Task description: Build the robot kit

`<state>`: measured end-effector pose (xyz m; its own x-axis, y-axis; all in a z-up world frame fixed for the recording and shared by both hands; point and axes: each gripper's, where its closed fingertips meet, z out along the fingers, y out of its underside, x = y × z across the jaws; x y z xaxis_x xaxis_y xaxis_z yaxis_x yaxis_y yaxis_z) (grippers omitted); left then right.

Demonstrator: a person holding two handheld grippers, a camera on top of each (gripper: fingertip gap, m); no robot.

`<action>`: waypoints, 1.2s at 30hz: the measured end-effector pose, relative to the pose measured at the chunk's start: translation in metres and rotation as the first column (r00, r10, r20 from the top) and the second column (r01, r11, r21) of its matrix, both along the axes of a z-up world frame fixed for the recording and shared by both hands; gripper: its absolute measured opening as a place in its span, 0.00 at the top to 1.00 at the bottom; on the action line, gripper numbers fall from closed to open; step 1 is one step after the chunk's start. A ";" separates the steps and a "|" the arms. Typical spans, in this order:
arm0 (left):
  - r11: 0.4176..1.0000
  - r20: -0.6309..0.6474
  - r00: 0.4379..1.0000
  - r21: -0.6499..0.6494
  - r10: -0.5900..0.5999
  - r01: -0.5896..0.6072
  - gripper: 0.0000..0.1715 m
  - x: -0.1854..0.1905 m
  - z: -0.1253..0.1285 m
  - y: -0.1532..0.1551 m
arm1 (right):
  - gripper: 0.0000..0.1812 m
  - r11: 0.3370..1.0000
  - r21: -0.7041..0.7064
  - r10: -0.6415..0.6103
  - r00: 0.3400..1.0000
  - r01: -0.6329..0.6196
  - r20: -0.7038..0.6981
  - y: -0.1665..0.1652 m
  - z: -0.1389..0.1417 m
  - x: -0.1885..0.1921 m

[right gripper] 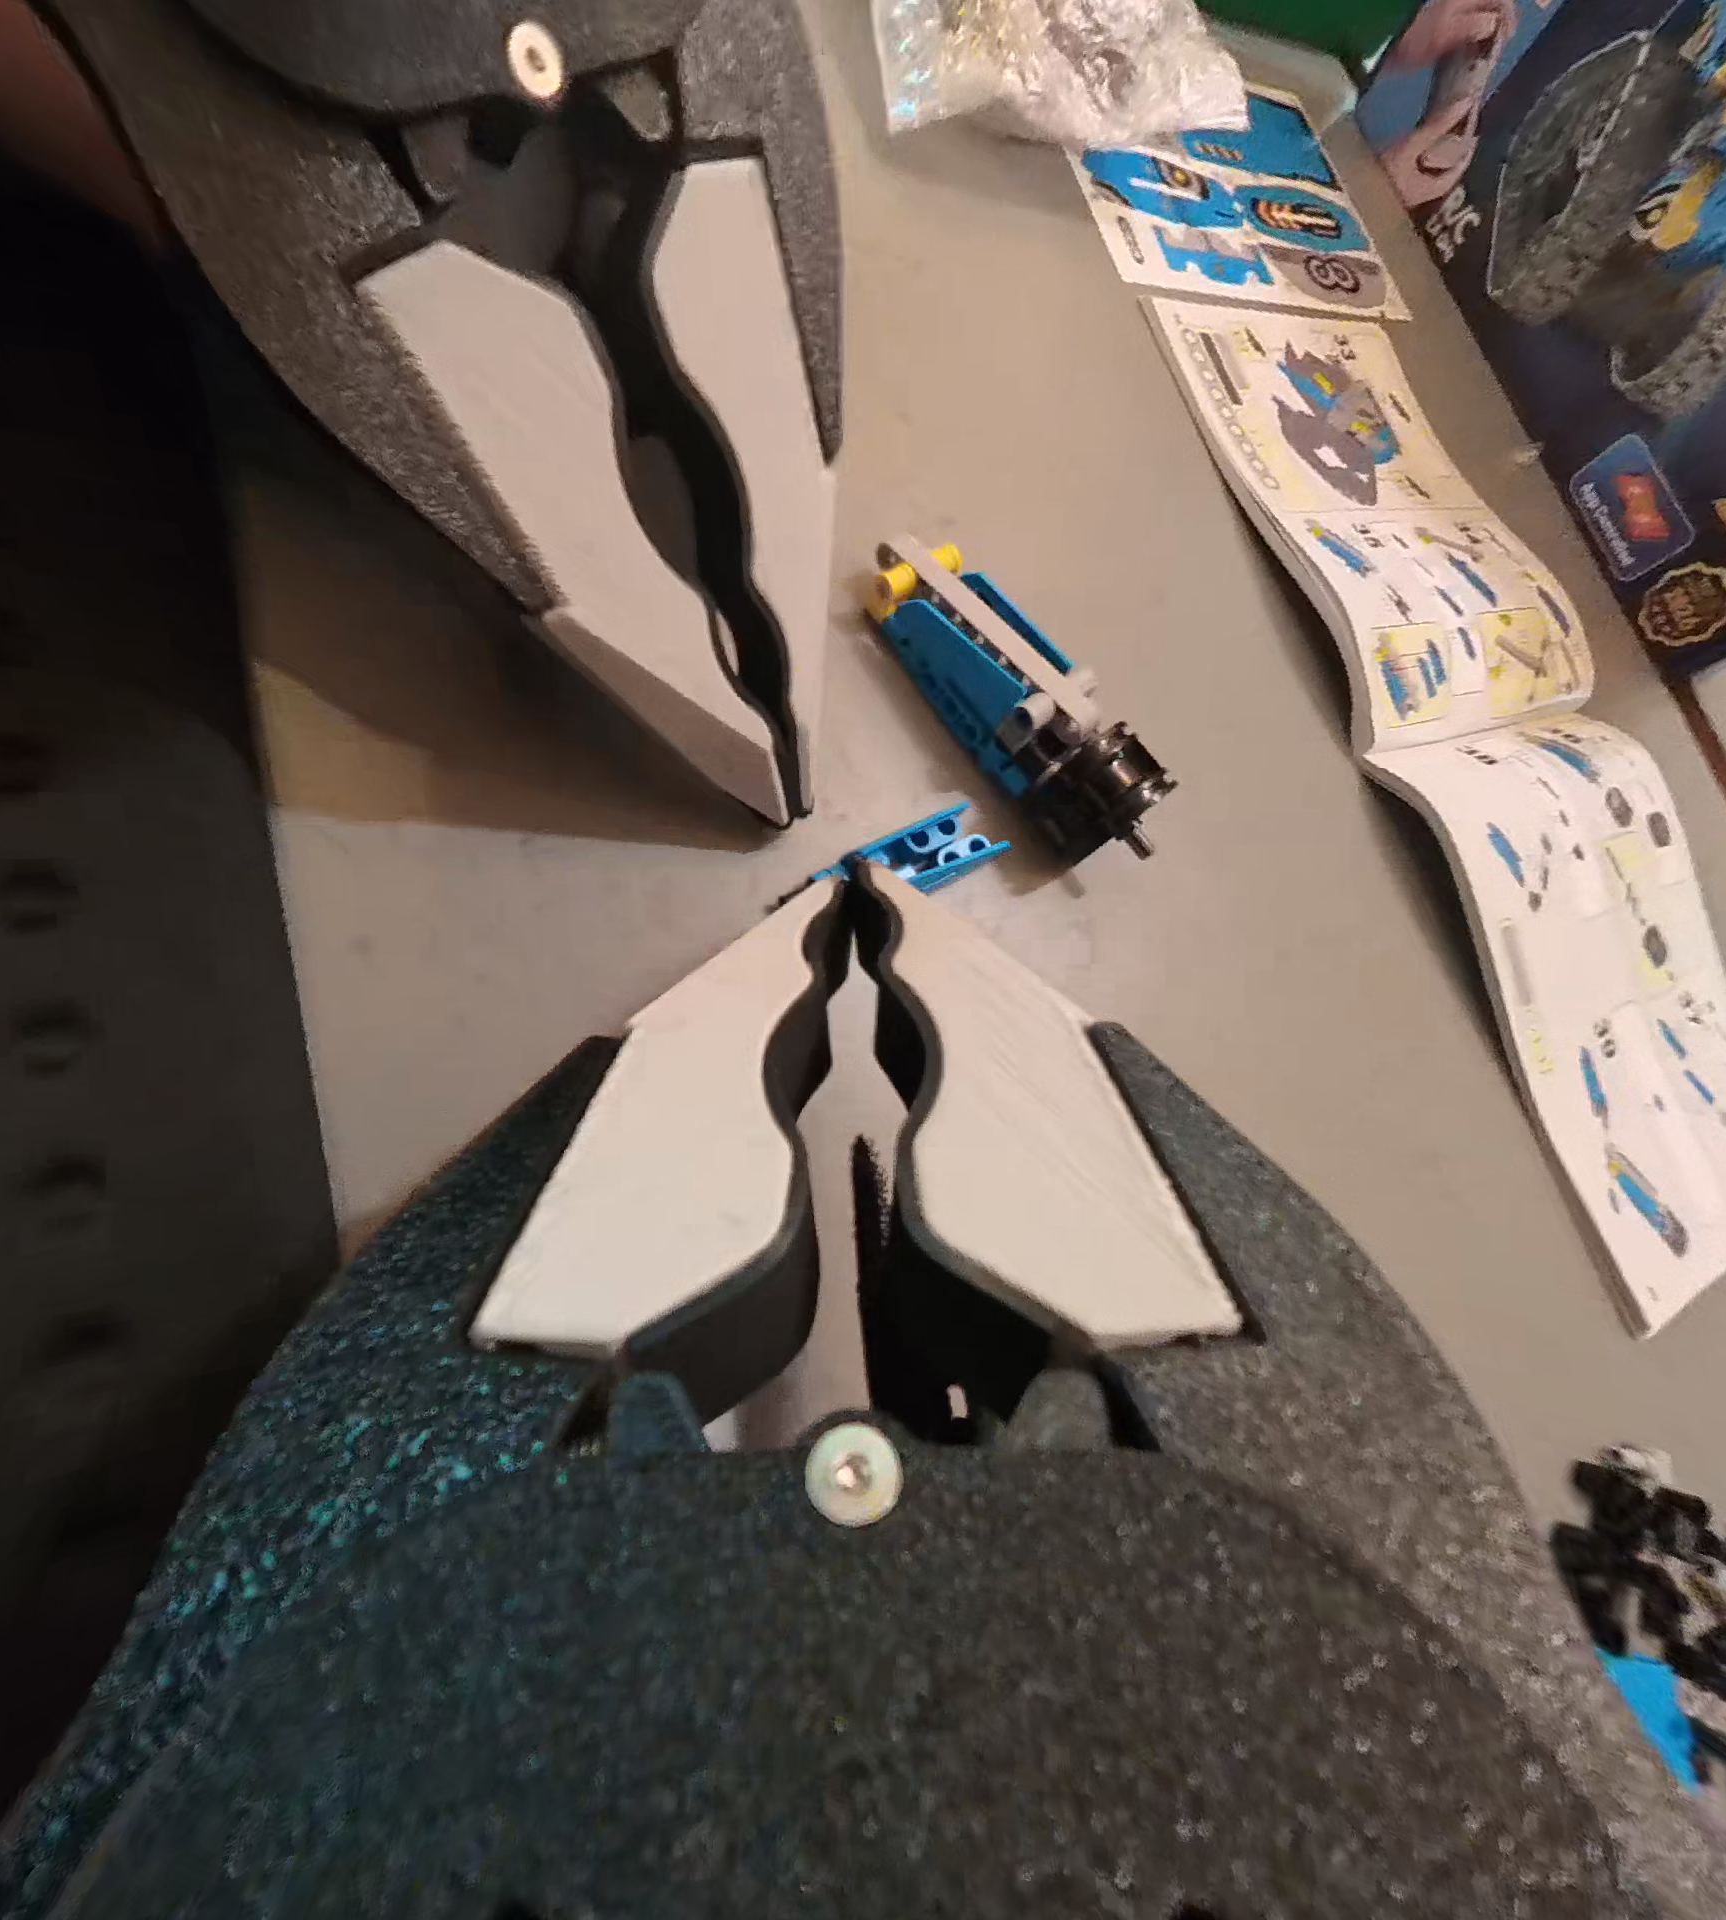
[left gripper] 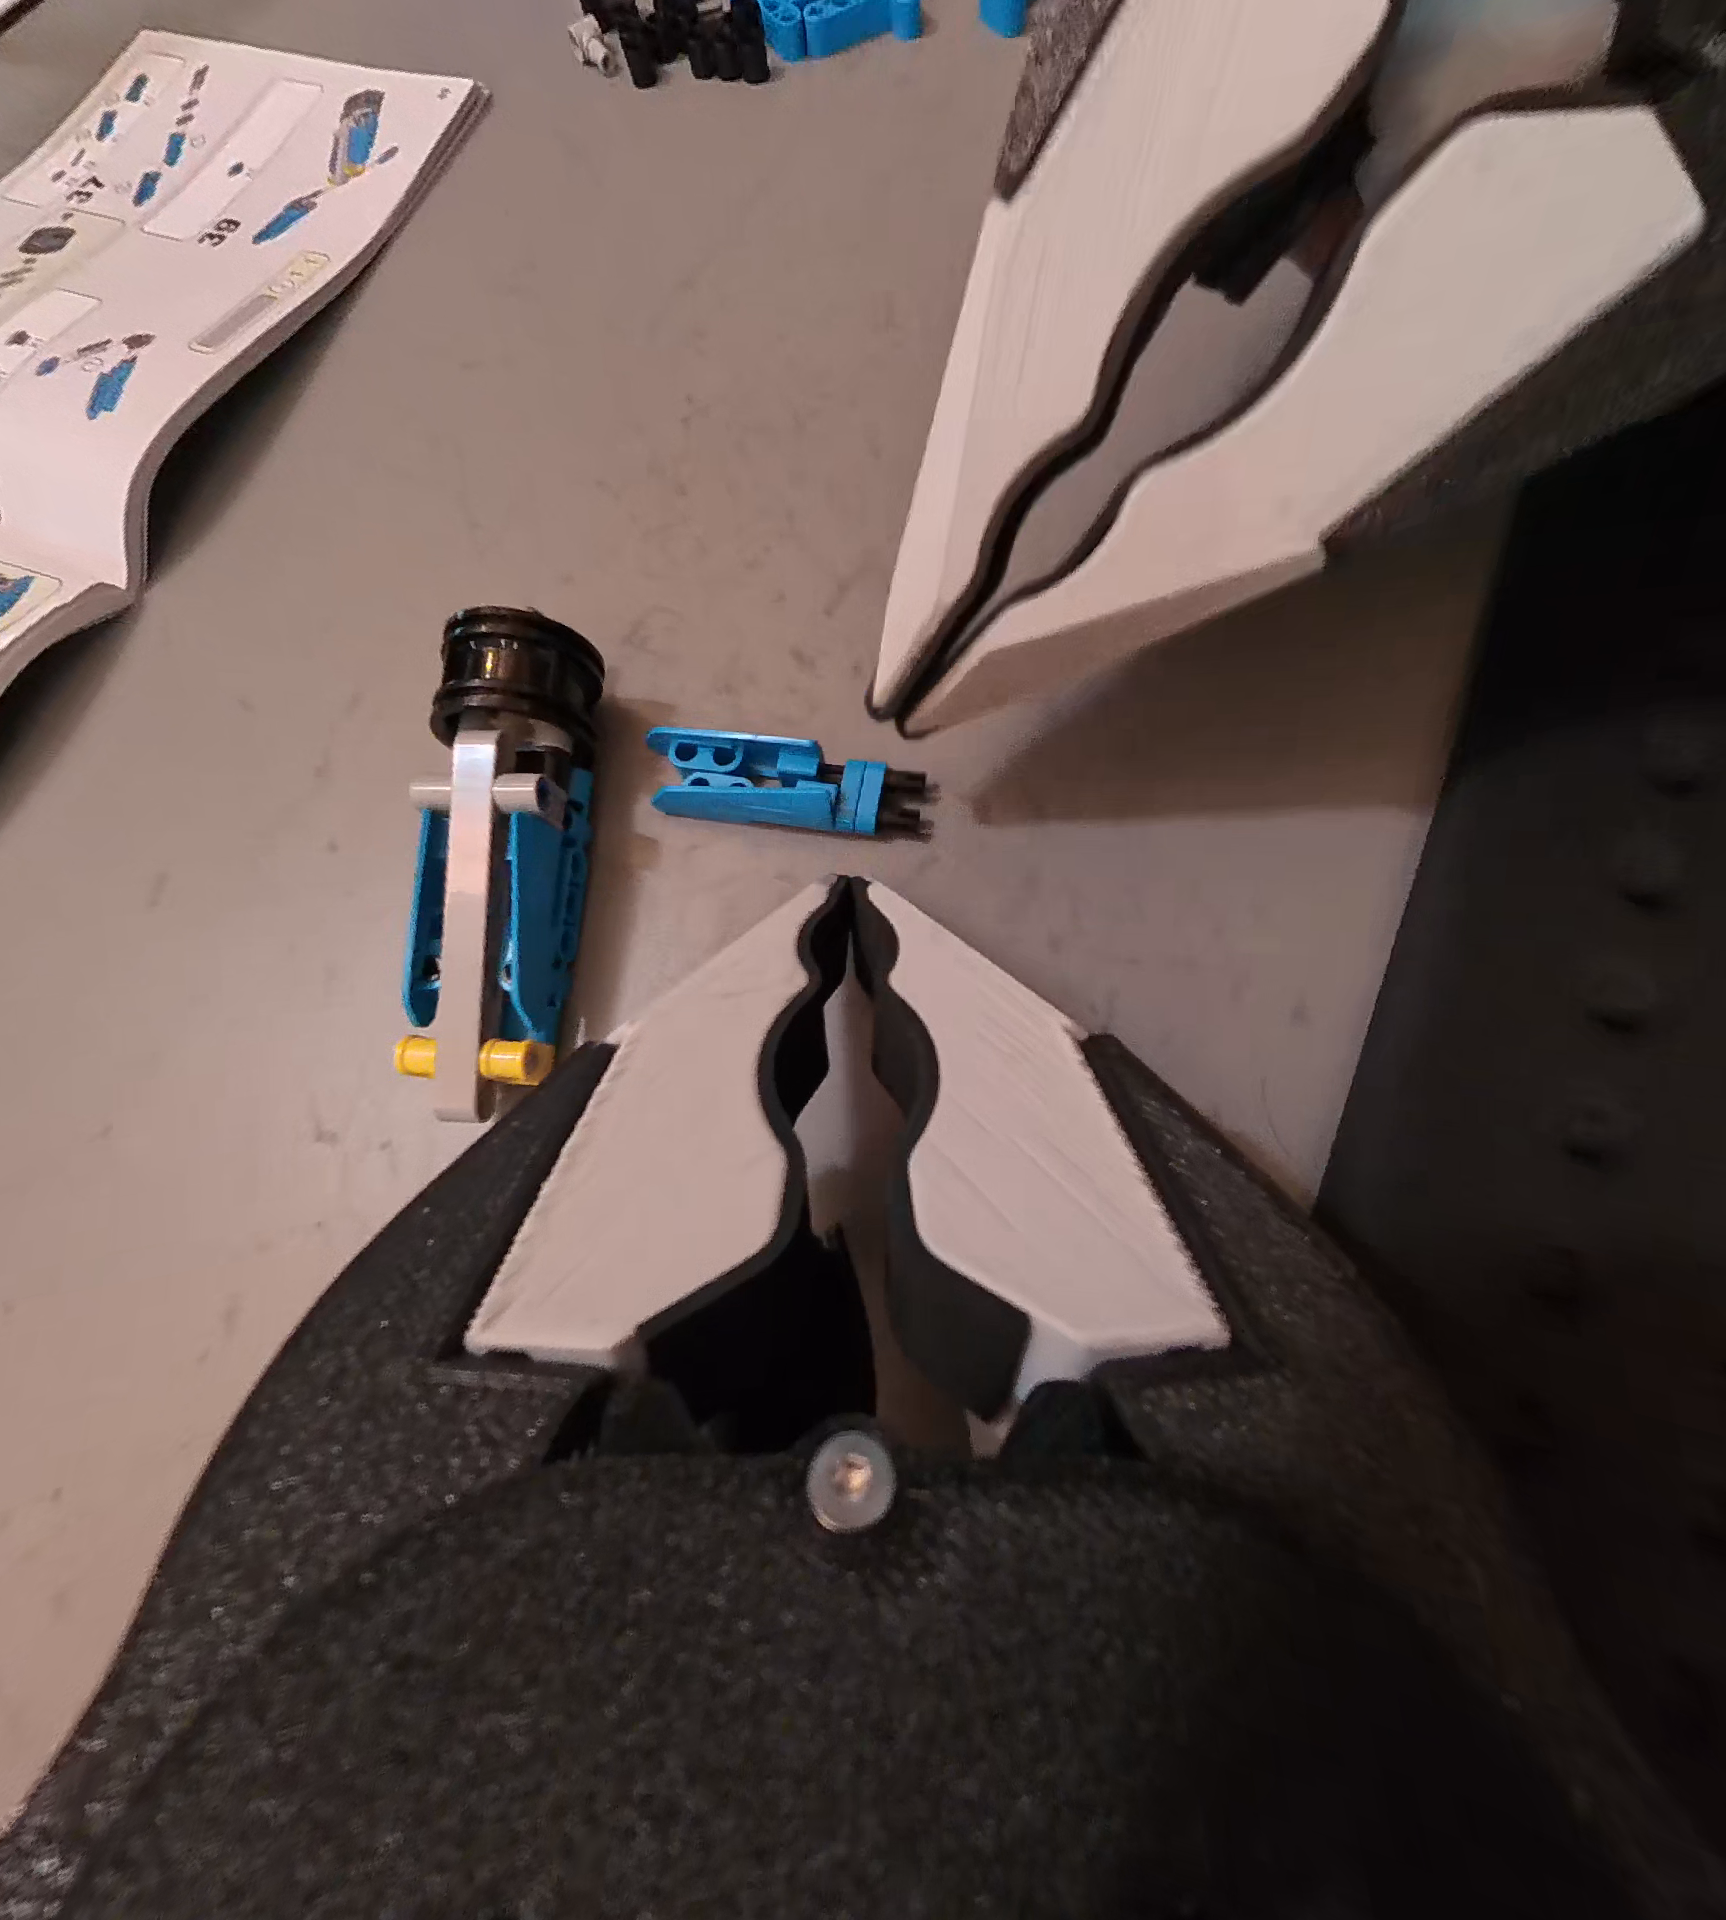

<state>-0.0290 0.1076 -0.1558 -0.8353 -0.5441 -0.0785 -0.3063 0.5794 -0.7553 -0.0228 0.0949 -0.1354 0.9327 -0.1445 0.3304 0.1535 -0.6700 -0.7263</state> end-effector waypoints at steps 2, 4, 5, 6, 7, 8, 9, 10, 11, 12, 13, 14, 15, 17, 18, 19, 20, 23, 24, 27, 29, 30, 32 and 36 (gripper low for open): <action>1.000 0.004 1.000 -0.008 -0.013 0.013 1.00 -0.002 0.001 -0.001 | 1.00 0.998 0.050 -0.030 0.998 0.032 -0.048 -0.007 0.006 0.008; 1.000 0.003 1.000 -0.019 -0.010 0.011 1.00 -0.002 0.003 -0.001 | 0.99 0.996 0.076 -0.030 0.987 0.042 -0.158 -0.013 0.003 0.012; 0.999 -0.003 1.000 -0.033 -0.006 0.006 1.00 -0.001 0.004 -0.001 | 0.90 0.997 0.076 -0.001 0.971 0.020 -0.240 -0.013 -0.002 0.008; 0.999 -0.012 1.000 -0.053 -0.001 0.000 1.00 0.000 0.006 0.000 | 0.80 0.998 0.059 0.029 0.955 -0.012 -0.294 -0.013 -0.006 0.005; 0.997 -0.023 1.000 -0.078 0.000 -0.002 1.00 0.000 0.009 0.000 | 0.74 0.998 0.043 0.059 0.949 -0.047 -0.310 -0.013 -0.007 0.006; 0.995 -0.033 0.999 -0.102 0.001 -0.004 0.96 0.000 0.011 0.000 | 0.73 0.994 0.041 0.106 0.943 -0.099 -0.316 -0.012 -0.007 0.007; 0.993 -0.042 0.999 -0.120 0.002 -0.007 0.89 0.000 0.013 0.000 | 0.71 0.988 0.032 0.152 0.932 -0.150 -0.328 -0.012 -0.008 0.009; 0.992 -0.049 0.999 -0.126 0.004 -0.010 0.84 0.000 0.013 0.000 | 0.67 0.980 0.006 0.190 0.919 -0.200 -0.347 -0.012 -0.012 0.013; 0.992 -0.053 0.999 -0.122 0.009 -0.016 0.79 0.001 0.012 0.000 | 0.66 0.969 -0.025 0.221 0.903 -0.247 -0.367 -0.012 -0.017 0.016; 0.994 -0.060 0.998 -0.107 0.006 -0.012 0.72 0.001 0.010 0.000 | 0.65 0.954 -0.032 0.263 0.884 -0.297 -0.386 -0.010 -0.020 0.015; 0.996 -0.064 0.998 -0.088 -0.004 -0.002 0.68 0.001 0.007 -0.001 | 0.64 0.941 -0.027 0.300 0.868 -0.337 -0.395 -0.008 -0.022 0.014; 0.998 -0.059 0.998 -0.066 -0.015 0.011 0.66 0.002 0.004 -0.001 | 0.65 0.929 -0.021 0.334 0.859 -0.370 -0.388 -0.005 -0.023 0.011; 0.999 -0.047 0.999 -0.041 -0.025 0.023 0.66 0.004 0.002 -0.001 | 0.65 0.922 -0.017 0.356 0.865 -0.386 -0.353 -0.002 -0.023 0.012; 0.999 -0.026 0.999 0.003 -0.033 0.033 0.62 0.012 -0.002 0.000 | 0.65 0.916 -0.013 0.381 0.880 -0.401 -0.282 0.002 -0.021 0.014; 0.999 -0.026 0.999 0.003 -0.042 0.042 0.60 0.014 -0.002 -0.001 | 0.64 0.917 -0.017 0.380 0.888 -0.398 -0.260 0.003 -0.022 0.016; 0.999 -0.029 0.998 -0.006 -0.053 0.053 0.60 0.016 -0.002 -0.002 | 0.61 0.916 -0.020 0.383 0.887 -0.401 -0.258 0.004 -0.023 0.016; 0.998 -0.035 0.997 -0.010 -0.068 0.068 0.60 0.016 -0.002 -0.004 | 0.61 0.915 -0.018 0.384 0.884 -0.403 -0.268 0.005 -0.024 0.015; 0.994 -0.042 0.993 -0.001 -0.112 0.112 0.59 0.016 -0.004 -0.009 | 0.60 0.908 -0.014 0.397 0.869 -0.419 -0.296 0.007 -0.025 0.015; 0.992 -0.044 0.991 -0.001 -0.127 0.127 0.60 0.016 -0.004 -0.011 | 0.62 0.904 -0.013 0.402 0.860 -0.427 -0.316 0.007 -0.026 0.013; 0.989 -0.097 0.984 -0.022 -0.149 0.147 0.64 0.014 -0.006 -0.013 | 0.68 0.901 -0.002 0.402 0.838 -0.433 -0.370 0.007 -0.027 0.015; 0.990 -0.097 0.985 -0.023 -0.142 0.140 0.65 0.015 -0.005 -0.012 | 0.70 0.895 0.000 0.414 0.832 -0.446 -0.370 0.007 -0.027 0.015; 0.990 -0.092 0.986 -0.020 -0.142 0.141 0.65 0.015 -0.005 -0.013 | 0.71 0.890 -0.004 0.423 0.829 -0.456 -0.365 0.007 -0.027 0.014; 0.990 -0.092 0.986 -0.020 -0.142 0.141 0.66 0.015 -0.005 -0.013 | 0.72 0.886 -0.008 0.430 0.827 -0.464 -0.362 0.007 -0.027 0.012; 0.989 -0.096 0.984 -0.024 -0.150 0.149 0.69 0.016 -0.005 -0.013 | 0.74 0.862 -0.018 0.475 0.819 -0.507 -0.323 0.006 -0.027 0.010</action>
<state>-0.0132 0.0949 -0.1612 -0.9105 -0.4132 0.0156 -0.2901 0.6114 -0.7362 -0.0130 0.1006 -0.1619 0.9258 0.3777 0.0142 0.2699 -0.6342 -0.7245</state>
